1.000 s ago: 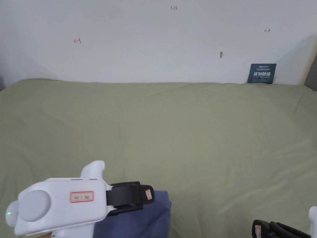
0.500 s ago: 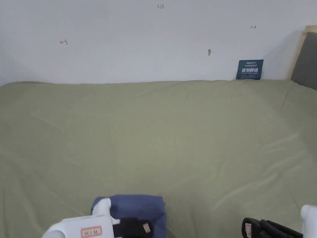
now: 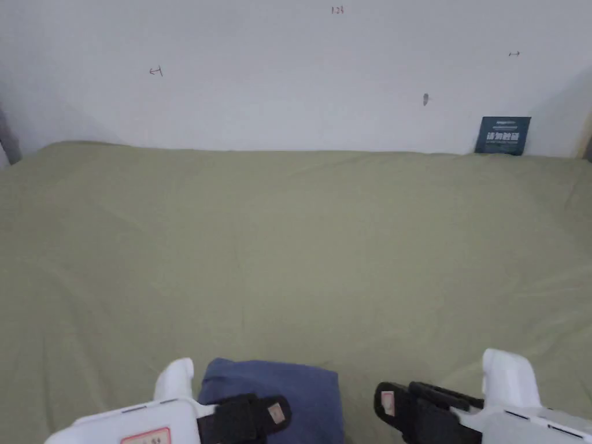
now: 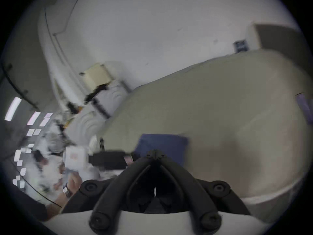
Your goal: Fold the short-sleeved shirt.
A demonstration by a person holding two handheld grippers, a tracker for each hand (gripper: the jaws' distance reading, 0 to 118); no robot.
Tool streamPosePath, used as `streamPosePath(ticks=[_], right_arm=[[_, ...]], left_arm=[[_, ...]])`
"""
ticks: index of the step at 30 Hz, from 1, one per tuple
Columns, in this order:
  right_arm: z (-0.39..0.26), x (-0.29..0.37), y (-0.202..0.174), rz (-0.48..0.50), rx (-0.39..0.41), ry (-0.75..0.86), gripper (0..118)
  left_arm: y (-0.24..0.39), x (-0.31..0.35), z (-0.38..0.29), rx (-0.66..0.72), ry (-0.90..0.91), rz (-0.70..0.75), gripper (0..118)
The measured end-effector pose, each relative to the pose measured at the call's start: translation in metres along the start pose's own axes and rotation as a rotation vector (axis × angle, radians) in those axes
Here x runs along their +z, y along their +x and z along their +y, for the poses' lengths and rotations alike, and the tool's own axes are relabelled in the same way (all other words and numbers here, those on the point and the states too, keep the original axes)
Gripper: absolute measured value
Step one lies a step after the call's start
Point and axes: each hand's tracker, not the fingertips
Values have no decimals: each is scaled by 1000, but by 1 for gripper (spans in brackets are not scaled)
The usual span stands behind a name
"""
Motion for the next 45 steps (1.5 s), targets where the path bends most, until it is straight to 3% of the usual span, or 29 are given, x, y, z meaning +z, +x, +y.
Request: streamPosePath(ticks=[1, 3, 4, 6, 8, 9, 11, 13, 16, 18, 19, 22, 23, 27, 30, 33, 34, 35, 36, 39, 45], right_arm=[[-2, -28, 10, 128, -34, -47, 1], [-8, -80, 21, 274, -93, -150, 1], [-13, -109, 27, 325, -157, -220, 1], [-26, -155, 36, 386, -210, -320, 1], [-42, -191, 54, 439, -331, -367, 1], [-48, -204, 63, 457, -393, -382, 1], [-57, -215, 87, 362, -472, -372, 1], [-61, -205, 110, 405, -559, -330, 1], [-54, -180, 133, 392, -539, -269, 1], [-58, -169, 148, 351, -604, -247, 1], [-60, -167, 151, 369, -636, -249, 1], [-61, -164, 144, 366, -578, -251, 1], [-61, -165, 144, 364, -579, -252, 1], [-62, -167, 145, 367, -580, -250, 1], [-63, -166, 144, 366, -582, -242, 1], [-63, -167, 144, 369, -580, -237, 1], [-64, -166, 144, 369, -581, -233, 1], [-64, -166, 143, 368, -581, -228, 1], [-65, -165, 143, 363, -585, -221, 1], [-63, -161, 137, 343, -537, -219, 1], [-51, -153, 109, 290, -355, -156, 1]], left_arm=[[0, 24, 15, -55, 62, 89, 0], [-10, 56, 35, -128, 125, 207, 0], [-17, 70, 43, -136, 146, 255, 0], [-37, 90, 50, -74, 150, 366, 0], [-57, 103, 50, -7, 149, 351, 0], [-68, 106, 49, 30, 136, 330, 0], [-86, 110, 46, 91, 113, 335, 0], [-101, 108, 44, 129, 92, 311, 0], [-116, 94, 43, 175, 26, 251, 0], [-120, 74, 44, 180, -14, 201, 1], [-125, 62, 45, 203, -32, 145, 18], [-135, 21, 46, 226, -106, 47, 106], [-138, 6, 45, 233, -150, 34, 111], [-152, -37, 35, 282, -237, 64, 112], [-147, -46, 34, 281, -184, -46, 111], [-134, -60, 28, 265, -293, -56, 109], [-128, -60, 28, 213, -291, -3, 100], [-127, -59, 28, 170, -316, 44, 71], [-129, -58, 27, 137, -324, 124, 25], [-139, -49, 27, 215, -287, 27, 23], [-146, -22, 63, 97, -298, 26, 23]])
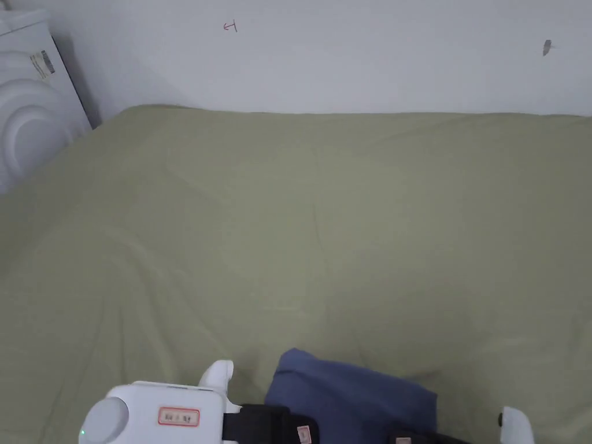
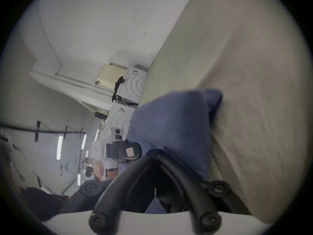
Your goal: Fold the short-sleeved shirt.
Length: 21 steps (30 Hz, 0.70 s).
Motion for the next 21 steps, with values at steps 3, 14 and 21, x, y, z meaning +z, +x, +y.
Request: streamPosePath(ticks=[3, 14, 21], right_arm=[[4, -5, -22, 13, 49, 14, 1], [0, -56, -66, -36, 145, -59, 1], [-3, -69, -79, -54, 130, -73, 1]], left_arm=[[-26, 62, 31, -27, 23, 30, 23], [-182, 291, 133, 12, -106, 377, 23], [-198, 302, 119, 42, -23, 285, 47]])
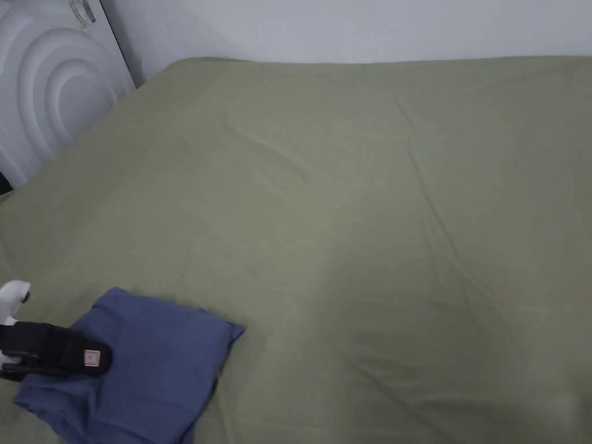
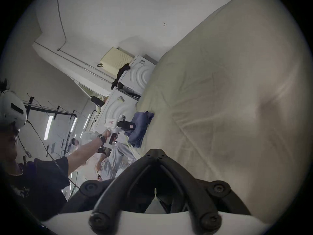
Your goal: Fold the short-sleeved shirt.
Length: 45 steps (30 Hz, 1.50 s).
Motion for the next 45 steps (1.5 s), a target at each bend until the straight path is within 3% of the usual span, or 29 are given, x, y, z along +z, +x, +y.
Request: streamPosePath(ticks=[1, 2, 6, 8, 9, 10, 12, 14, 17, 20, 25, 28, 32, 35, 41, 42, 43, 44, 45], right_arm=[[3, 2, -4, -21, 8, -4, 1], [6, 7, -8, -34, 22, 4, 1], [14, 42, -30, -17, 93, 52, 1], [22, 66, -42, -98, 138, 76, 1], [25, 77, -48, -161, 170, 96, 1], [29, 89, -52, -220, 192, 125, 1], [37, 111, -59, -325, 216, 155, 1], [43, 133, -69, -446, 301, 197, 1], [45, 165, -89, -611, 412, 272, 1], [43, 195, -102, -738, 472, 379, 1], [29, 226, -126, -924, 553, 533, 1], [2, 235, -135, -990, 598, 617, 1], [-31, 247, -139, -1021, 561, 709, 1], [-40, 250, -150, -1069, 605, 729, 1], [-39, 259, -174, -1037, 649, 794, 3], [-39, 260, -176, -1038, 655, 797, 14], [-38, 260, -179, -1044, 666, 803, 62], [-38, 259, -178, -1056, 677, 818, 102], [-35, 259, -176, -1054, 668, 813, 118]], left_arm=[[10, 12, -3, -34, 13, 64, 68], [16, 28, -7, -42, 16, 115, 80], [79, 97, -31, -4, 218, 240, 81], [146, 110, -45, -87, 402, 548, 81], [179, 105, -56, -150, 444, 607, 78], [190, 109, -61, -206, 521, 646, 58], [253, 81, -83, -399, 582, 612, 2], [314, 43, -112, -472, 678, 653, 0], [389, -12, -146, -508, 737, 562, 0], [443, -58, -180, -532, 831, 476, 0], [511, -113, -215, -611, 876, 499, 0], [539, -128, -246, -638, 1000, 524, 0], [548, -131, -272, -620, 1014, 482, 0], [554, -131, -279, -652, 1021, 518, 0], [553, -116, -284, -609, 1029, 488, 1], [552, -114, -284, -604, 1032, 493, 9], [551, -112, -284, -592, 1049, 511, 38], [548, -109, -283, -593, 1051, 508, 72], [546, -107, -281, -593, 1050, 504, 103]])
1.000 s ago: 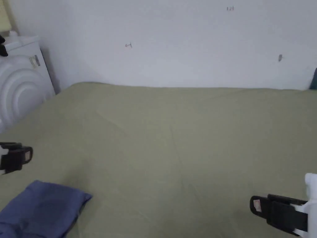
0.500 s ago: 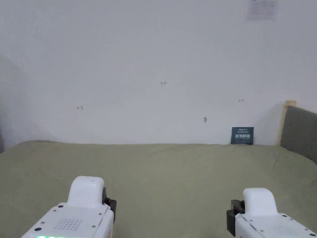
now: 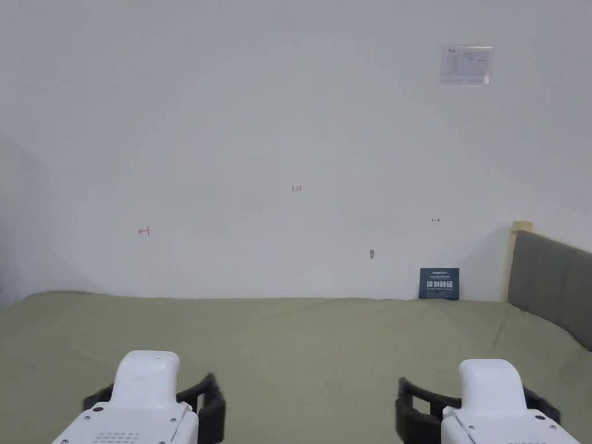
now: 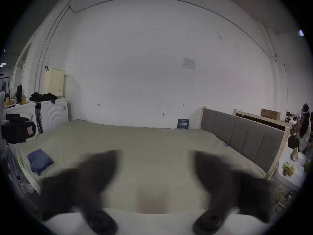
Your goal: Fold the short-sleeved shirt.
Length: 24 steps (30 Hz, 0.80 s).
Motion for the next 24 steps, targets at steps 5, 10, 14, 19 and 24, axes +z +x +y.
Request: streamPosePath(ticks=[5, 10, 14, 19, 24], right_arm=[[-1, 5, 8, 24, -25, 1, 118], [-2, 10, 12, 25, -60, -18, 118], [13, 17, 19, 69, -128, 10, 118], [40, 25, 23, 103, -128, 49, 118], [54, 23, 19, 82, -83, 56, 118]], left_arm=[[-10, 2, -4, 42, 18, 41, 118], [-14, 4, -3, 52, -2, 55, 118], [-15, 6, 1, 55, -4, 68, 118], [-17, 13, 12, 106, 17, 28, 118], [-12, 21, 28, 80, 67, 28, 118]])
